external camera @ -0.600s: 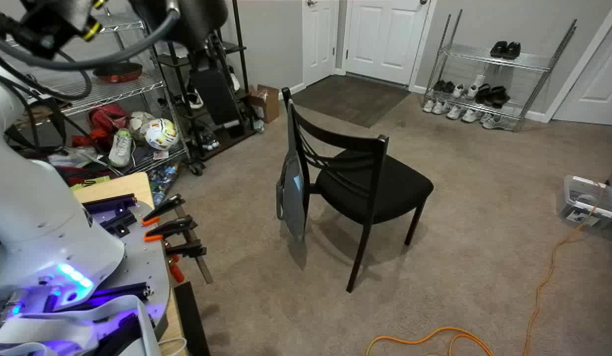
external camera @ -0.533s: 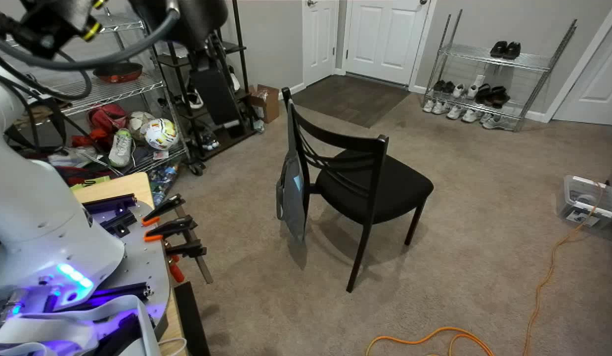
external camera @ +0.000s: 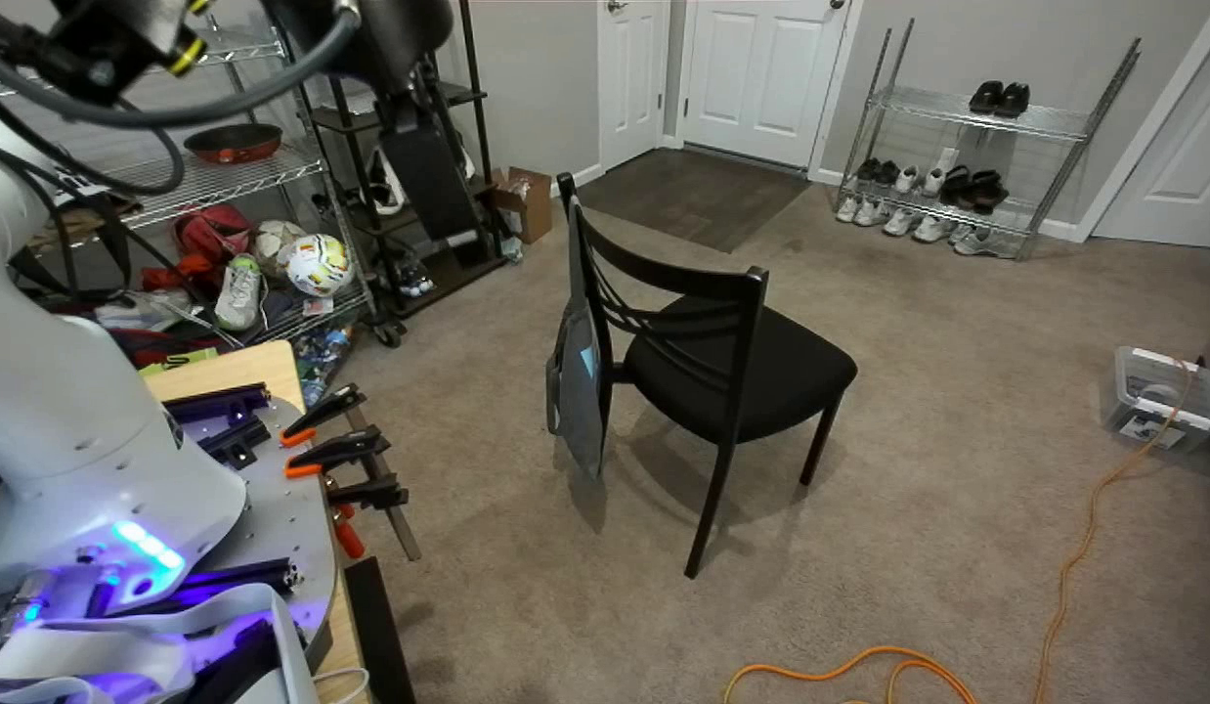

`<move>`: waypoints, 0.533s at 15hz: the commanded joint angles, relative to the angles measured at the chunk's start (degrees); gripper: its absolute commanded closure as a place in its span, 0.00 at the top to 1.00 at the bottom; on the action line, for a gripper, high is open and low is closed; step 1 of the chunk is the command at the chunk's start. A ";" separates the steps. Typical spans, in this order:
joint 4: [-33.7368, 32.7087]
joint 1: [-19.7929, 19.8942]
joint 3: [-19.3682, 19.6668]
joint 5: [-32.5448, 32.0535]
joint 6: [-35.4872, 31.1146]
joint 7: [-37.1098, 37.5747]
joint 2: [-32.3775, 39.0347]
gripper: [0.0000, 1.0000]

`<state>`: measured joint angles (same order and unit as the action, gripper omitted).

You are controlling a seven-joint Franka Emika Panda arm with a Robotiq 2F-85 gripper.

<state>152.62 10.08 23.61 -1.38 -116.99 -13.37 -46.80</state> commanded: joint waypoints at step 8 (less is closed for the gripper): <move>-1.54 -16.29 -15.87 12.85 -15.20 1.35 5.50 1.00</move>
<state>152.43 -2.14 12.12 8.61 -127.64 -12.89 -44.41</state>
